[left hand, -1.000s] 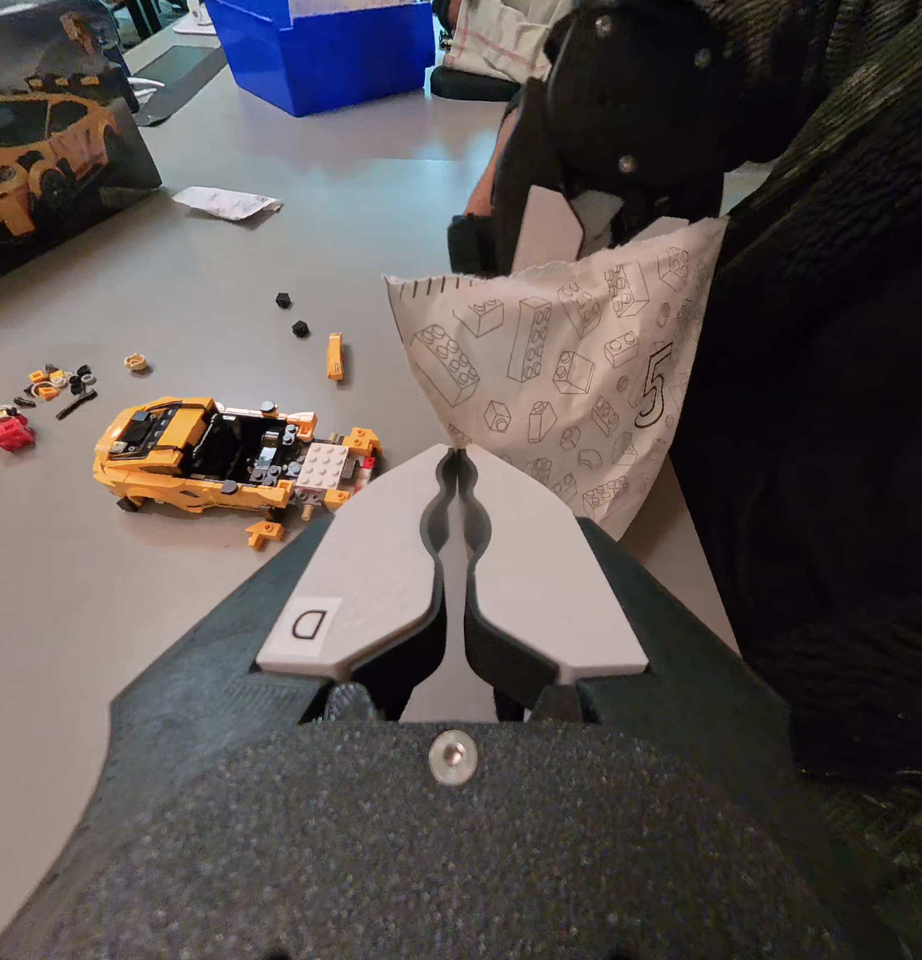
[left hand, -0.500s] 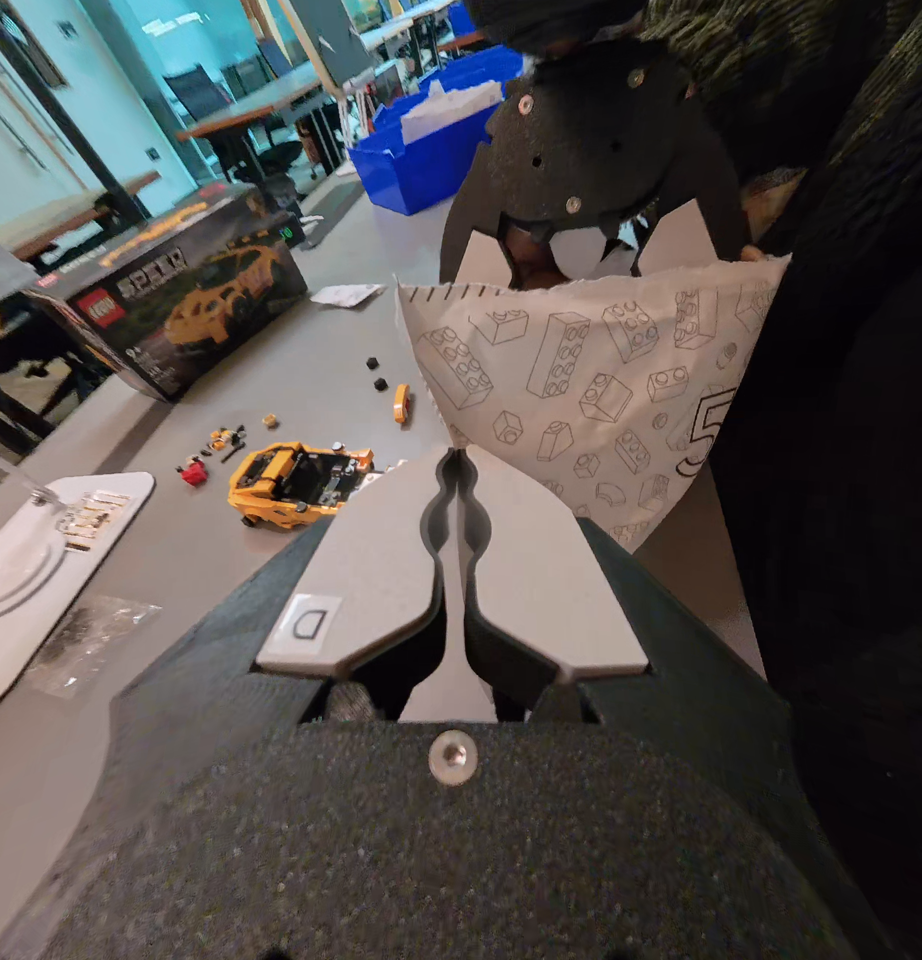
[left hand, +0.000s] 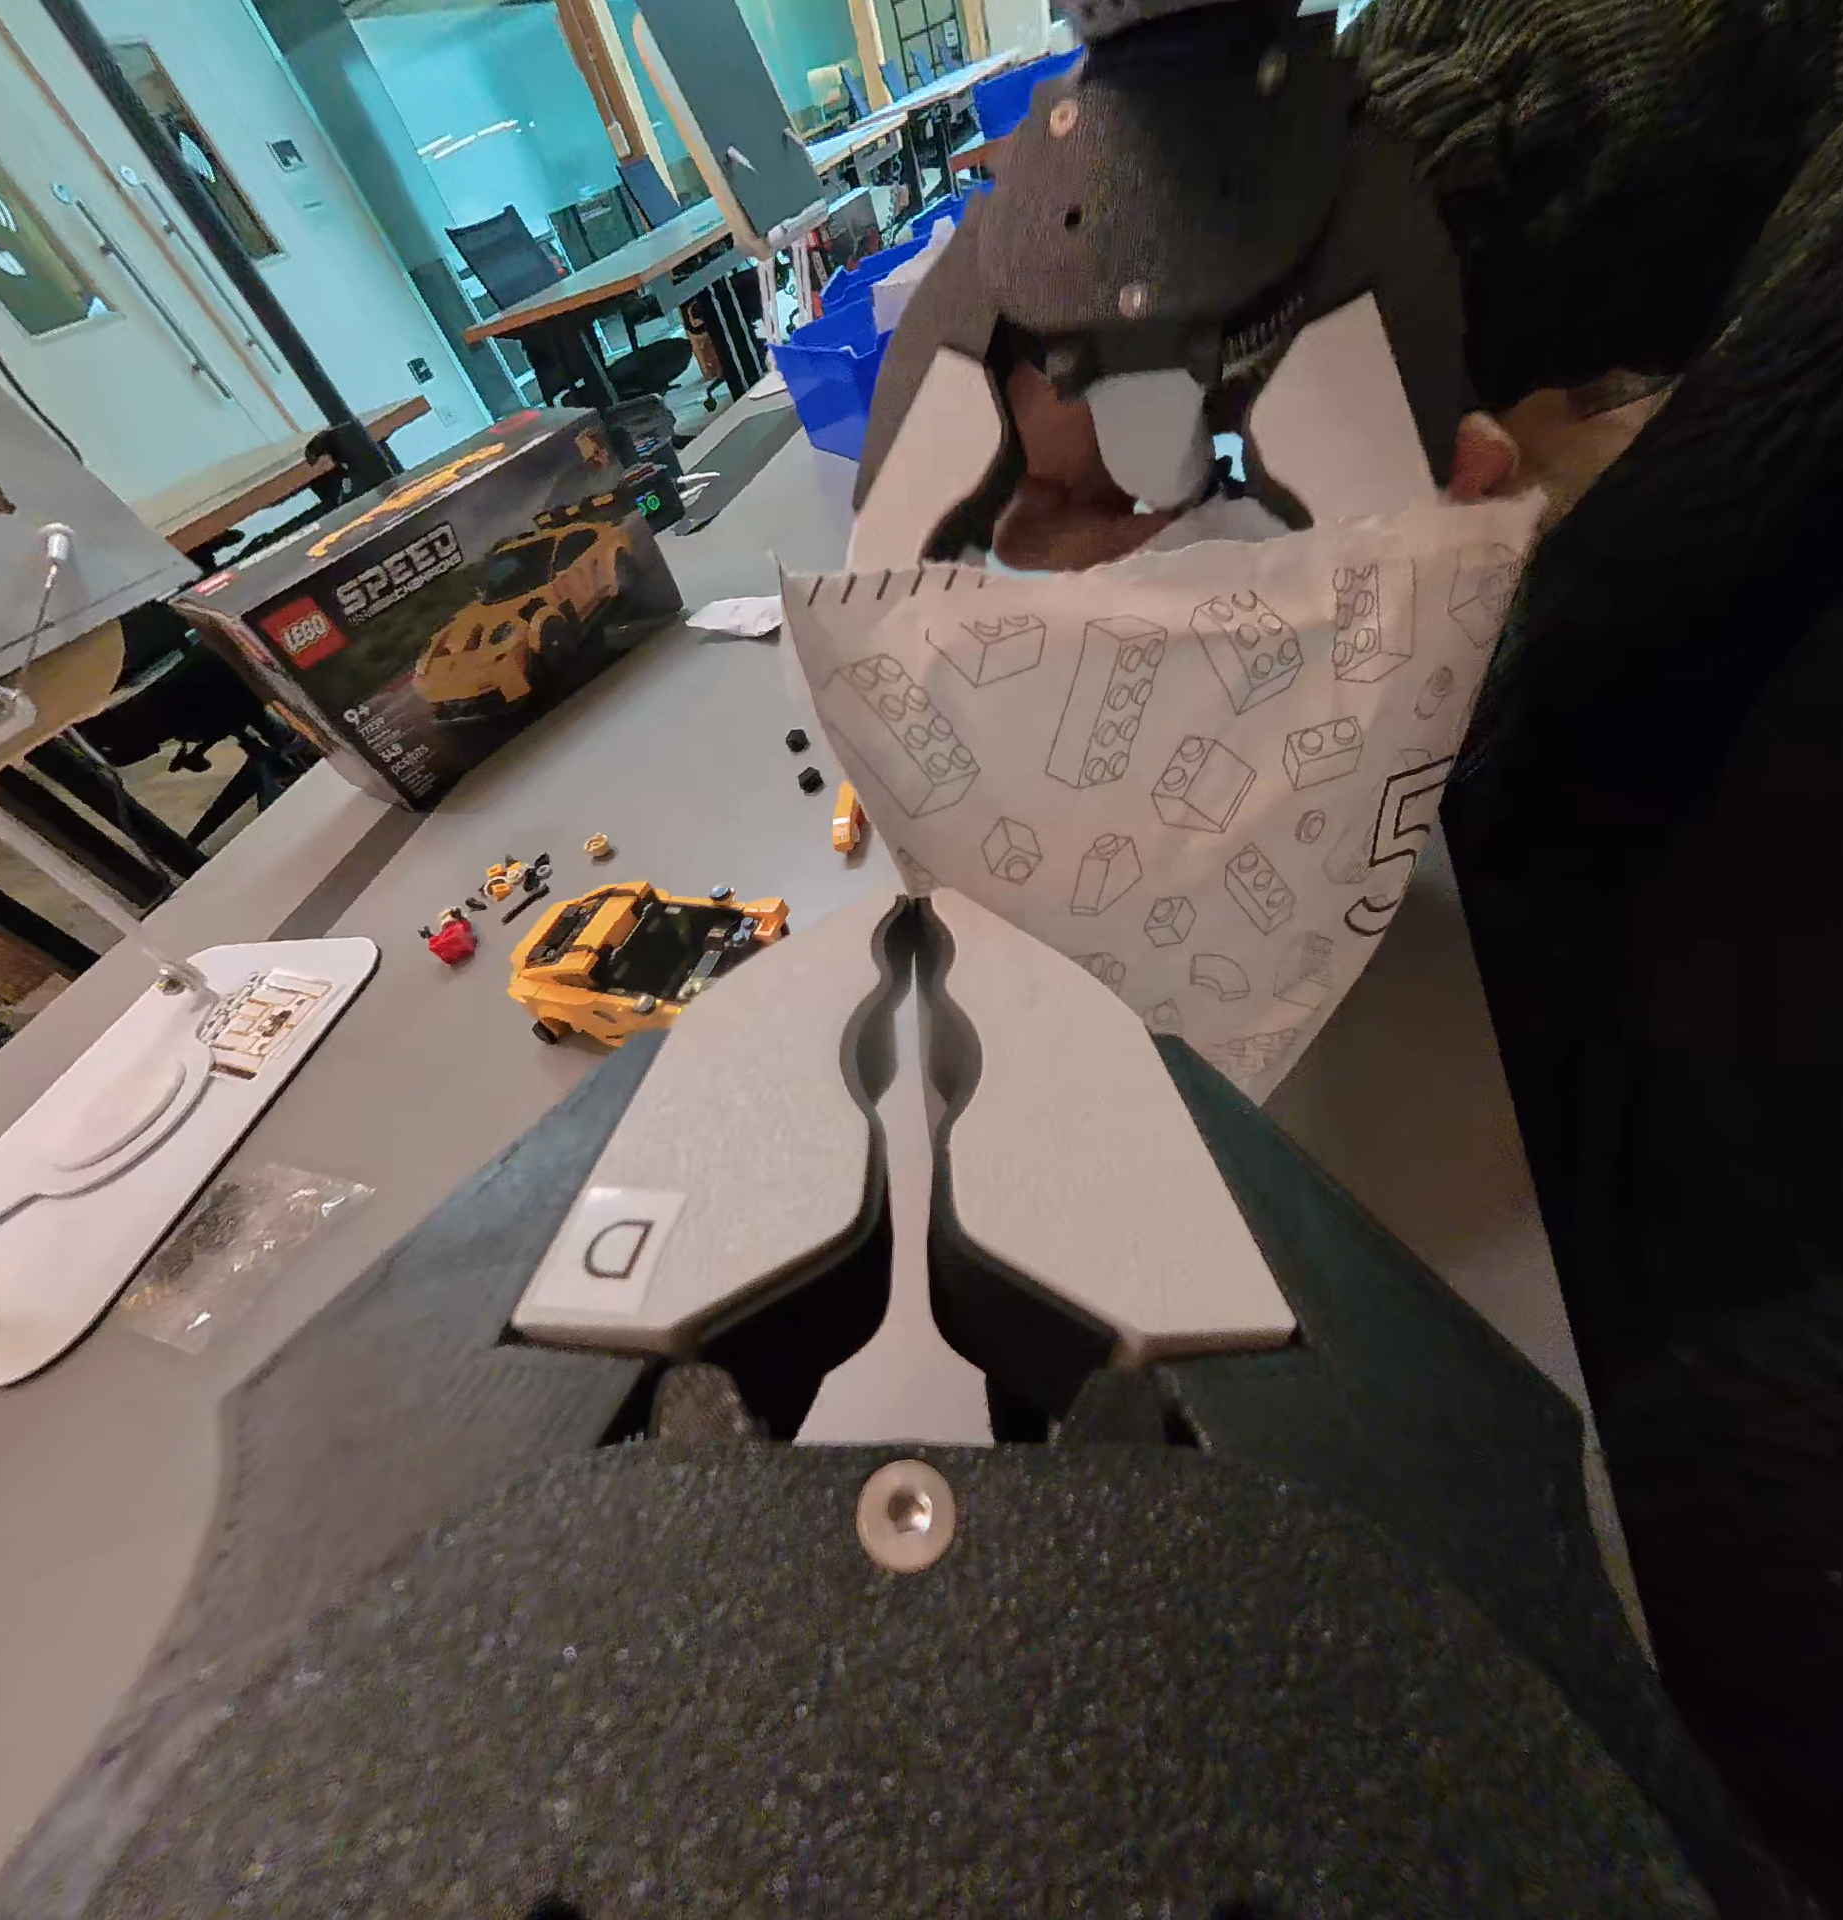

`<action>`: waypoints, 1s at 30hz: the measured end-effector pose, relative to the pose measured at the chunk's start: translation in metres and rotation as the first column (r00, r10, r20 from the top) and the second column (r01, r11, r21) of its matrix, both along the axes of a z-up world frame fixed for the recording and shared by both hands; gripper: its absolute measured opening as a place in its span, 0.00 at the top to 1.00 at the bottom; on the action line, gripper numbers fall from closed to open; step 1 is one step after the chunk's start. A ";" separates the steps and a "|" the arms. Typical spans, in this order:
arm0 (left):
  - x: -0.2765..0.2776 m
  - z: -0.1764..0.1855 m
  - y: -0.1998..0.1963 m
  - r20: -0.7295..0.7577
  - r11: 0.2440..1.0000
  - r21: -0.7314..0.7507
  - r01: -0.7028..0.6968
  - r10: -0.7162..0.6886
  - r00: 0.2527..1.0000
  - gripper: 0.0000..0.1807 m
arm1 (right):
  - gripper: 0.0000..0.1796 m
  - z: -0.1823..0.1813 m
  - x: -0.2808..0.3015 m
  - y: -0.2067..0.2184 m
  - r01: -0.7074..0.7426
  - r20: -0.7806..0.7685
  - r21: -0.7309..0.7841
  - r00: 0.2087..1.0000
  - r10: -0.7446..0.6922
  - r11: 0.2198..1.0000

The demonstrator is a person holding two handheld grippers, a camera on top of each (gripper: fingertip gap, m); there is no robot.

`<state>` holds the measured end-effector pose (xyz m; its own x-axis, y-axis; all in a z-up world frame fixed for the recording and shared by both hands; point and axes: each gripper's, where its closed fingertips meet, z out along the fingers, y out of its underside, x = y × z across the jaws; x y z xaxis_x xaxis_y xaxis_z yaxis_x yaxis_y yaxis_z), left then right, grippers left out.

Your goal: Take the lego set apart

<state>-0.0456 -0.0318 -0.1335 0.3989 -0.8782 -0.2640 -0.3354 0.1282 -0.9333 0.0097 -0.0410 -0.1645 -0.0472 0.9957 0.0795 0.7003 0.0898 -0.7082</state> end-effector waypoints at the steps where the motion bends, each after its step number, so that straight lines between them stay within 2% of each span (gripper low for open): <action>1: -0.002 -0.001 0.003 0.002 1.000 0.001 -0.010 0.010 1.000 1.00 | 0.32 0.009 0.000 0.005 0.019 -0.049 -0.002 0.999 -0.019 1.000; 6: -0.015 -0.004 0.012 0.039 0.999 -0.010 -0.042 0.043 0.998 1.00 | 0.36 0.046 0.015 0.027 0.107 -0.265 -0.037 0.958 -0.113 0.994; 10: -0.030 -0.004 0.020 0.088 0.997 -0.006 -0.082 0.082 0.993 1.00 | 0.38 0.058 0.043 0.035 0.134 -0.380 -0.073 0.913 -0.152 0.988; 14: -0.043 -0.003 0.026 0.147 0.992 -0.017 -0.127 0.128 0.981 1.00 | 0.42 0.038 0.071 0.036 0.168 -0.406 -0.182 0.884 -0.230 0.969; 18: -0.050 0.000 0.031 0.178 0.987 -0.003 -0.159 0.157 0.972 1.00 | 0.48 -0.008 0.078 0.031 0.176 -0.345 -0.276 0.900 -0.268 0.945; 23: -0.055 0.003 0.033 0.214 0.984 0.000 -0.176 0.172 0.962 1.00 | 0.68 -0.036 0.069 0.042 0.161 -0.322 -0.261 0.915 -0.244 0.952; 28: -0.065 0.004 0.037 0.225 0.976 -0.004 -0.220 0.215 0.950 1.00 | 0.98 -0.029 0.062 0.055 0.102 -0.350 -0.207 0.921 -0.171 0.973; 30: -0.068 0.005 0.037 0.235 0.973 -0.022 -0.230 0.228 0.945 1.00 | 1.00 -0.025 0.061 0.059 0.087 -0.356 -0.181 0.923 -0.148 0.980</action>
<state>-0.1132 0.0057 -0.1283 0.6402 -0.7547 -0.1436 -0.1285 0.0791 -0.9885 0.0707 0.0184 -0.1891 0.0726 0.9932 -0.0906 0.3879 -0.1118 -0.9149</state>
